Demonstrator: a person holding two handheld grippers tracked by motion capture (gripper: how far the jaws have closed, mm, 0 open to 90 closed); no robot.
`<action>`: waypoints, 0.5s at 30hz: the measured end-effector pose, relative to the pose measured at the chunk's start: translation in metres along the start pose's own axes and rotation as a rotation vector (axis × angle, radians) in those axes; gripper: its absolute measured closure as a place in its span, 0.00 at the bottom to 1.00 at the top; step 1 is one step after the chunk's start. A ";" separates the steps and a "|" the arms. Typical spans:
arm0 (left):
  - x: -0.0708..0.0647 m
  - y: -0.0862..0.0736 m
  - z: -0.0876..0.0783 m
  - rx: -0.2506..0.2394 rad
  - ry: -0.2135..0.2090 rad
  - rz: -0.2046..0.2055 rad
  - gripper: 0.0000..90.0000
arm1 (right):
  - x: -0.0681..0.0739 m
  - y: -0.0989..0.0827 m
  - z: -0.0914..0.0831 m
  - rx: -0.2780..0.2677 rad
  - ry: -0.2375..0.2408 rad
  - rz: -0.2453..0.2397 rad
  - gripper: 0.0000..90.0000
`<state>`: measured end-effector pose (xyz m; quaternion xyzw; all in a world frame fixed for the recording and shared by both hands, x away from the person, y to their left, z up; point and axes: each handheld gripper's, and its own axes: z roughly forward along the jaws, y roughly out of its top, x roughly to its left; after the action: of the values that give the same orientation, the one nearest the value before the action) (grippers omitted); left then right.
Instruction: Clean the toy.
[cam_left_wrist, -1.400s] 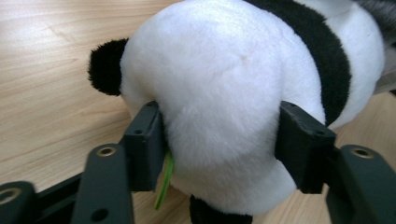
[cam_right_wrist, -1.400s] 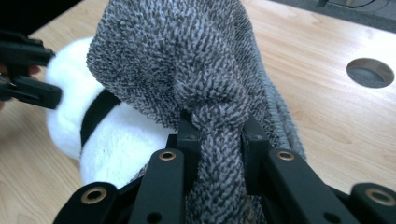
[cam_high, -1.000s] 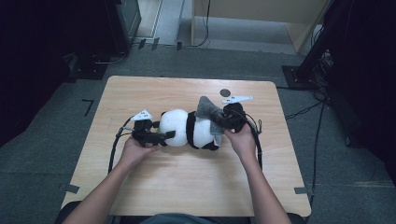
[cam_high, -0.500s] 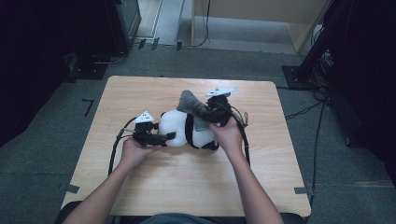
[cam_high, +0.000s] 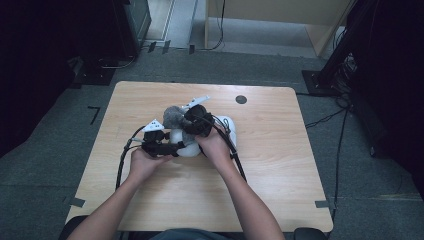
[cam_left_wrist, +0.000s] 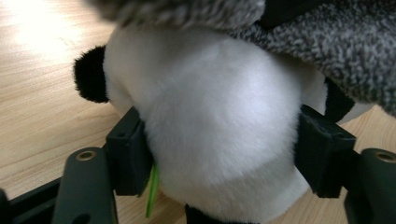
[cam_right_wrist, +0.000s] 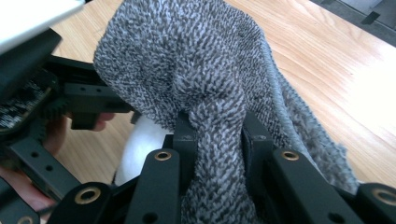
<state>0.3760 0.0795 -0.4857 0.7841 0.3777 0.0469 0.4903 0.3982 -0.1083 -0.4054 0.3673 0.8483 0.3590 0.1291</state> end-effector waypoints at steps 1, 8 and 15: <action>-0.001 0.000 0.000 0.002 0.001 0.001 0.34 | -0.001 -0.001 -0.002 0.003 -0.003 0.000 0.81; -0.001 0.000 0.000 0.003 0.001 0.005 0.34 | -0.024 -0.015 -0.020 0.006 -0.035 0.032 0.81; -0.001 0.001 0.001 0.000 0.001 0.006 0.34 | -0.040 -0.028 -0.045 -0.015 -0.079 0.042 0.81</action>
<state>0.3760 0.0778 -0.4855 0.7851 0.3755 0.0487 0.4902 0.3892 -0.1733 -0.3947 0.3978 0.8319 0.3533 0.1575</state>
